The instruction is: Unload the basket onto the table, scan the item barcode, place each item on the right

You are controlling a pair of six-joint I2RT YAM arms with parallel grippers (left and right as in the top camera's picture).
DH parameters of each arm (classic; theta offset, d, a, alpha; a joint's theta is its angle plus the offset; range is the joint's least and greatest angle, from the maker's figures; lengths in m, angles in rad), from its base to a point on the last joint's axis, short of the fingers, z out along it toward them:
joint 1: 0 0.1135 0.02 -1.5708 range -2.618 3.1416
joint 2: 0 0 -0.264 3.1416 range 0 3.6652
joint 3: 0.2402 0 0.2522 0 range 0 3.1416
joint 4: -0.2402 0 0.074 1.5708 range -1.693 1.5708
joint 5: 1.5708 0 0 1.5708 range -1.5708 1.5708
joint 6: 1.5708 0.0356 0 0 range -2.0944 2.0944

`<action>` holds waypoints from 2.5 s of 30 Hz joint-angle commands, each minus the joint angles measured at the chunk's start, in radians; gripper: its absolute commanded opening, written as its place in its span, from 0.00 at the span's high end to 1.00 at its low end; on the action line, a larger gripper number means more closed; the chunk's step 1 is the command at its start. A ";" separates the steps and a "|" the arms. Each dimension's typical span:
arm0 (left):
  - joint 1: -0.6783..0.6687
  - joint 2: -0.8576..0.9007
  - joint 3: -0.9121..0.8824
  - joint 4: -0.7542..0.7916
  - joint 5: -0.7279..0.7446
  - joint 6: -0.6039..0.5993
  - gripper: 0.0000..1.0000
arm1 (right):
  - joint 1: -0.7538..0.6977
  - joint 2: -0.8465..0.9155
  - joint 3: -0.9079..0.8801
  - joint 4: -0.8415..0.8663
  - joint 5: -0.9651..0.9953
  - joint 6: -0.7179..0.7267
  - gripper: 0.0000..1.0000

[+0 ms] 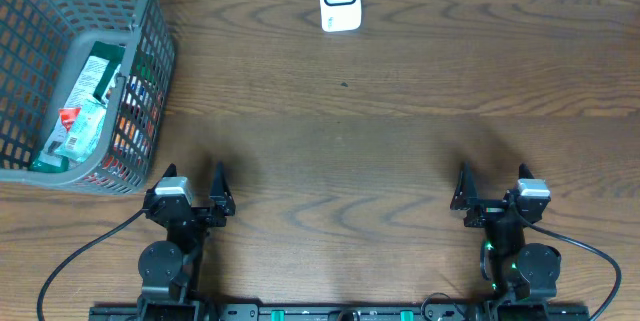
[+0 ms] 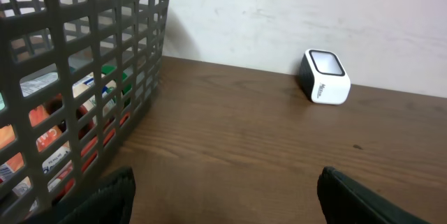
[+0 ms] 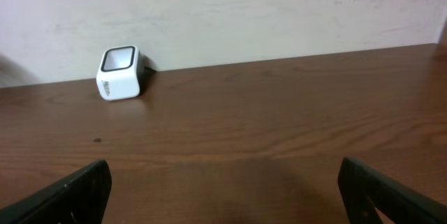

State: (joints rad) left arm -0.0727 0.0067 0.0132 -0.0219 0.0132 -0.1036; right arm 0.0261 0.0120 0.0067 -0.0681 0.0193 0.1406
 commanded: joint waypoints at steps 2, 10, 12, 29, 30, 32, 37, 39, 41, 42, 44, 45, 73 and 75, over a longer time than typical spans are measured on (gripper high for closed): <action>0.006 0.004 -0.009 -0.050 -0.017 0.010 0.16 | -0.006 -0.004 -0.001 -0.003 0.013 -0.007 0.01; 0.006 0.004 -0.009 -0.050 -0.017 0.010 0.16 | -0.006 -0.004 -0.001 -0.003 0.013 -0.007 0.01; 0.006 0.004 -0.009 -0.050 -0.017 0.010 0.16 | -0.006 -0.004 -0.001 -0.003 0.013 -0.007 0.01; 0.006 0.004 -0.009 -0.049 -0.017 0.010 0.16 | -0.006 -0.004 -0.001 -0.003 0.013 -0.007 0.01; 0.006 0.004 -0.009 -0.049 -0.017 0.010 0.16 | -0.006 -0.004 -0.001 -0.003 0.013 -0.007 0.01; 0.006 0.004 -0.009 -0.049 -0.017 0.010 0.16 | -0.006 -0.004 -0.001 -0.003 0.013 -0.007 0.01; 0.006 0.004 -0.009 -0.041 0.060 0.009 0.16 | -0.006 -0.004 -0.001 -0.003 0.013 -0.007 0.01; 0.006 0.004 -0.008 -0.037 0.092 0.010 0.16 | -0.006 -0.004 -0.001 -0.003 0.013 -0.007 0.01; 0.006 0.004 0.013 -0.053 0.170 0.010 0.16 | -0.006 -0.004 -0.001 -0.003 0.013 -0.007 0.01; 0.006 0.004 0.028 -0.070 0.189 0.010 0.16 | -0.006 -0.004 -0.001 -0.003 0.013 -0.007 0.01; 0.006 0.004 0.102 -0.167 0.228 0.010 0.16 | -0.006 -0.004 -0.001 -0.003 0.013 -0.007 0.01; 0.006 0.007 0.156 -0.236 0.230 0.010 0.16 | -0.006 -0.004 -0.001 -0.003 0.013 -0.007 0.01; 0.074 1.342 2.114 -1.271 0.011 0.134 0.00 | -0.006 -0.004 -0.001 -0.003 0.013 -0.007 0.01; 0.148 1.415 2.183 -1.283 0.008 0.135 0.00 | -0.006 -0.004 -0.001 -0.003 0.013 -0.007 0.01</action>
State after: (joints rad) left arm -0.0200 1.3251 2.0914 -1.2961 0.1326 0.0479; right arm 0.0261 0.0120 0.0063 -0.0685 0.0227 0.1406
